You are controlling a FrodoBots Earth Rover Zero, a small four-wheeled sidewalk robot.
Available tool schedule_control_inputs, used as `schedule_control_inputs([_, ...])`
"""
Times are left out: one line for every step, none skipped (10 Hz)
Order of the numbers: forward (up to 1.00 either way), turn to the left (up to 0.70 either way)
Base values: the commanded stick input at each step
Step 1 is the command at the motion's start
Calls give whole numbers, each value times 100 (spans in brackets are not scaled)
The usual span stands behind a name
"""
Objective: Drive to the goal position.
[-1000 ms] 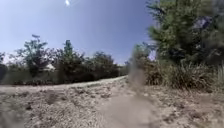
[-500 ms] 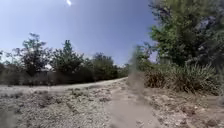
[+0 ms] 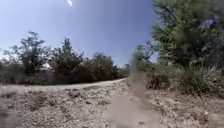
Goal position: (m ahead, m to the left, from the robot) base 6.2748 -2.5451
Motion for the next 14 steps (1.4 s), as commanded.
schedule_control_inputs([45, 2])
schedule_control_inputs([45, 2])
schedule_control_inputs([45, 2])
schedule_control_inputs([45, 2])
schedule_control_inputs([45, 2])
schedule_control_inputs([45, 2])
schedule_control_inputs([45, 2])
schedule_control_inputs([45, 2])
schedule_control_inputs([45, 2])
schedule_control_inputs([45, 2])
schedule_control_inputs([45, 2])
schedule_control_inputs([45, 2])
schedule_control_inputs([45, 2])
schedule_control_inputs([45, 2])
